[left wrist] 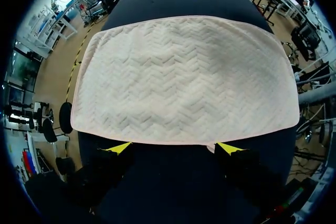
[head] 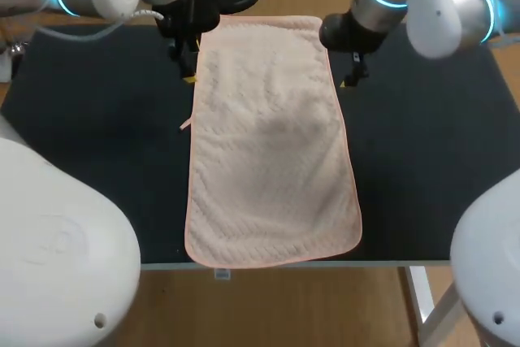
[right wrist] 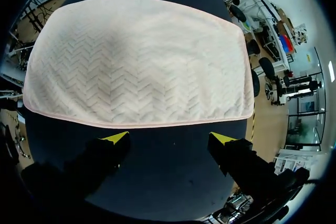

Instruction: Fold the towel

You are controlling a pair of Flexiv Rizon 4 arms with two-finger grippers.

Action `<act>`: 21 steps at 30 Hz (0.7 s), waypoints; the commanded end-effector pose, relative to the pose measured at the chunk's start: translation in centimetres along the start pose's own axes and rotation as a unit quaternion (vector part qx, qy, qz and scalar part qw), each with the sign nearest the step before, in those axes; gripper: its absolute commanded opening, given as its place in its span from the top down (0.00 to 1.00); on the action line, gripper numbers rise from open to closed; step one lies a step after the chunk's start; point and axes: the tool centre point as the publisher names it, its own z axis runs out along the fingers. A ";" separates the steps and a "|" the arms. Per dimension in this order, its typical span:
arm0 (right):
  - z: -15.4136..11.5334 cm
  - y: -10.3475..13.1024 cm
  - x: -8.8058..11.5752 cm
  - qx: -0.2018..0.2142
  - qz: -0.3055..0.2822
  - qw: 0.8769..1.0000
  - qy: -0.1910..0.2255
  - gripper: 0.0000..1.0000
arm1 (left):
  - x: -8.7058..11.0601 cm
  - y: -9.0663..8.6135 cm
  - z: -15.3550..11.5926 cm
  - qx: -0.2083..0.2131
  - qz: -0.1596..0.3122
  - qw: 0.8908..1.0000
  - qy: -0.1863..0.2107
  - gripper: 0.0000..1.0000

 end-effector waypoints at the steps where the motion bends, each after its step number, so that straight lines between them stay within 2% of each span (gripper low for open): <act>1: -0.2 0.2 -0.1 0.019 0.000 1.000 0.001 0.00 | -0.1 -0.1 0.0 -0.001 0.000 1.000 0.001 0.00; 7: -0.2 0.2 -0.1 0.019 0.000 1.000 0.001 0.00 | 0.0 -0.3 0.3 -0.009 0.006 1.000 0.003 0.00; 12: 0.2 1.1 0.8 0.002 0.009 1.000 0.011 0.00 | 0.4 -2.1 1.4 0.005 0.026 1.000 0.013 0.00; 15: 0.9 1.9 1.5 -0.006 0.012 1.000 0.024 0.00 | 0.7 -2.7 2.4 0.014 0.023 0.999 0.020 0.00; 21: 2.9 3.1 2.9 0.011 -0.010 0.999 0.041 0.00 | 1.1 -2.5 4.7 0.021 0.006 0.999 0.035 0.00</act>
